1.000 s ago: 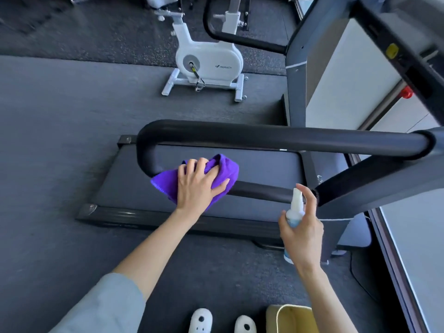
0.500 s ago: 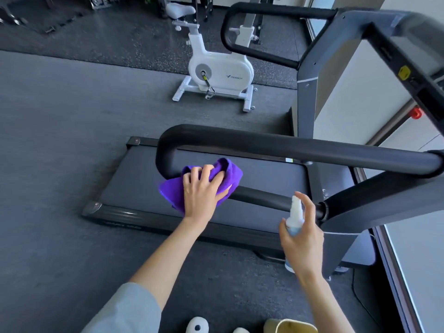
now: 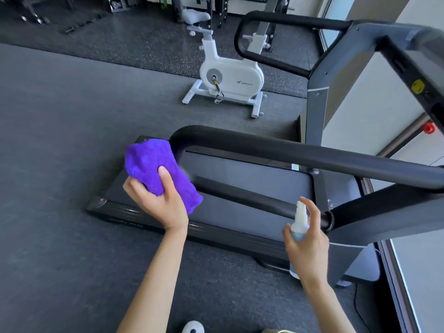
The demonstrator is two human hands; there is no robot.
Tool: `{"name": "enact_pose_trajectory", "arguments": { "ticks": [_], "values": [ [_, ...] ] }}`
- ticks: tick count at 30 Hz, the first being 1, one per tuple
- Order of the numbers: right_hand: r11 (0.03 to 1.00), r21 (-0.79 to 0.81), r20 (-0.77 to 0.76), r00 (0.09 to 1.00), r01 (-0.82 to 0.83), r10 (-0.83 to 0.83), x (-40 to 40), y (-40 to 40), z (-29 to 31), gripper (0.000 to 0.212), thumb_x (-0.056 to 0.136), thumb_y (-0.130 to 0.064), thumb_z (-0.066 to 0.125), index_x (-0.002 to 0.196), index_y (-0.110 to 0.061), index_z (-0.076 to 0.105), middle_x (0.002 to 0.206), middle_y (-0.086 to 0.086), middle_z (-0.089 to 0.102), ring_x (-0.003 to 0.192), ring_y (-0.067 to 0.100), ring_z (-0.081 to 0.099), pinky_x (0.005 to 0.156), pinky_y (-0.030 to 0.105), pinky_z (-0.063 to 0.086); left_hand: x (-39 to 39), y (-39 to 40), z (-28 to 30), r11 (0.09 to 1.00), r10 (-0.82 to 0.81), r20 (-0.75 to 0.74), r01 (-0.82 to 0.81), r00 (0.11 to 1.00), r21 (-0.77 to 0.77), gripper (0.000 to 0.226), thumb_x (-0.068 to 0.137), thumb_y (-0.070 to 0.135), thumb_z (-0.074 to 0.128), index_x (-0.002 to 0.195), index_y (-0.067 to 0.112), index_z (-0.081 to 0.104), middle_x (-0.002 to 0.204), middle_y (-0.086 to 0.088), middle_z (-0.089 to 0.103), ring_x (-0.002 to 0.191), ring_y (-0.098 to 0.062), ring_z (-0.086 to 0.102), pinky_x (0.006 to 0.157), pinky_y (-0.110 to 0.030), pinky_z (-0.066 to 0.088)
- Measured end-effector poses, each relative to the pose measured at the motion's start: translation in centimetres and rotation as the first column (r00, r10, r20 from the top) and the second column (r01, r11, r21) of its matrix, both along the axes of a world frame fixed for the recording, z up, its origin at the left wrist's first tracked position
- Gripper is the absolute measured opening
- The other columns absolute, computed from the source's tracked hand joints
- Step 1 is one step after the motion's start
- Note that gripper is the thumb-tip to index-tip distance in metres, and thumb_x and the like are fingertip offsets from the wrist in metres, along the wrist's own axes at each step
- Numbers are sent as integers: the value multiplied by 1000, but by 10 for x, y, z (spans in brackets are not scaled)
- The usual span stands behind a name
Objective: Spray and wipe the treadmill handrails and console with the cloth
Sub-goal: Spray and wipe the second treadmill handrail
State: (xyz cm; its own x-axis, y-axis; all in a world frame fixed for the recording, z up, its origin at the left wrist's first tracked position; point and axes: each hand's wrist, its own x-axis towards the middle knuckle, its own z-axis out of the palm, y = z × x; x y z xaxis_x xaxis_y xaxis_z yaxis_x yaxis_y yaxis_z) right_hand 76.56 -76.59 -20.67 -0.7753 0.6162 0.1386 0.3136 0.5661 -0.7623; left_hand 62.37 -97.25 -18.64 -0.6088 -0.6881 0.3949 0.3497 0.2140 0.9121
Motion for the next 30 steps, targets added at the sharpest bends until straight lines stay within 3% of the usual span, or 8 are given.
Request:
{"name": "enact_pose_trajectory", "arguments": {
  "ticks": [4, 8, 12, 16, 21, 24, 27, 30],
  "values": [
    [1000, 0, -4, 1000, -17, 17, -4, 1, 0, 68, 85, -6, 67, 132, -44, 36, 75, -12, 58, 55, 21, 56, 48, 35, 47, -24, 29, 14, 996, -62, 123, 69, 990, -56, 76, 77, 26, 79, 132, -10, 41, 124, -26, 44, 115, -36, 44, 100, -34, 34],
    [1000, -27, 9, 1000, -7, 7, -8, 4, -1, 68, 86, -7, 66, 130, -48, 35, 71, -7, 59, 53, 21, 56, 47, 30, 41, -48, 40, 8, 995, 56, 252, -32, 966, -97, 105, 62, 47, 82, 137, -9, 36, 126, -25, 44, 110, -40, 44, 91, -40, 34],
    [999, -32, 1, 1000, 1, -1, -6, 11, 1, 68, 86, -6, 66, 130, -48, 36, 78, -12, 58, 58, 26, 59, 51, 42, 52, -54, 33, -14, 993, 57, 264, -82, 963, 84, 102, 56, 53, 84, 137, 7, 42, 126, -1, 50, 114, -22, 49, 83, -24, 36],
    [999, -41, -36, 999, -2, 0, -4, 17, 1, 68, 85, -5, 66, 132, -45, 37, 87, 0, 61, 63, 29, 59, 55, 43, 54, -45, 31, -33, 927, -98, 342, -40, 934, 374, 98, 61, 51, 85, 140, 17, 38, 133, 6, 50, 118, -10, 51, 96, -17, 33],
    [999, -52, -34, 999, -6, 4, -3, 16, 2, 67, 85, -6, 66, 132, -45, 37, 85, 2, 61, 62, 30, 59, 54, 43, 54, -46, 27, -10, 997, 71, 109, -72, 991, 9, 91, 63, 41, 86, 133, 2, 44, 118, 8, 43, 112, -6, 45, 97, -18, 32],
    [999, -38, -19, 1000, -3, 2, -6, 16, 3, 67, 85, -7, 67, 132, -45, 37, 83, 0, 61, 61, 27, 58, 52, 39, 51, -60, 22, 0, 977, 81, 51, -69, 995, -200, 87, 54, 32, 84, 128, 3, 49, 123, -8, 52, 115, -24, 52, 95, -32, 40],
    [1000, -27, -30, 999, -15, 14, -11, 13, 3, 67, 85, -6, 67, 132, -44, 37, 77, -6, 60, 56, 21, 56, 49, 36, 49, -64, 23, -1, 995, 66, 157, -53, 985, -86, 88, 49, 38, 82, 125, 7, 50, 117, -7, 56, 109, -28, 58, 90, -44, 48],
    [1000, -19, -38, 999, -21, 20, -13, 10, 3, 68, 84, -5, 68, 132, -42, 38, 77, -12, 58, 53, 19, 55, 47, 36, 48, -66, 29, -12, 989, 102, 262, -126, 960, 75, 92, 47, 47, 82, 125, 12, 49, 110, 14, 56, 102, -12, 59, 87, -27, 45]
  ]
}}
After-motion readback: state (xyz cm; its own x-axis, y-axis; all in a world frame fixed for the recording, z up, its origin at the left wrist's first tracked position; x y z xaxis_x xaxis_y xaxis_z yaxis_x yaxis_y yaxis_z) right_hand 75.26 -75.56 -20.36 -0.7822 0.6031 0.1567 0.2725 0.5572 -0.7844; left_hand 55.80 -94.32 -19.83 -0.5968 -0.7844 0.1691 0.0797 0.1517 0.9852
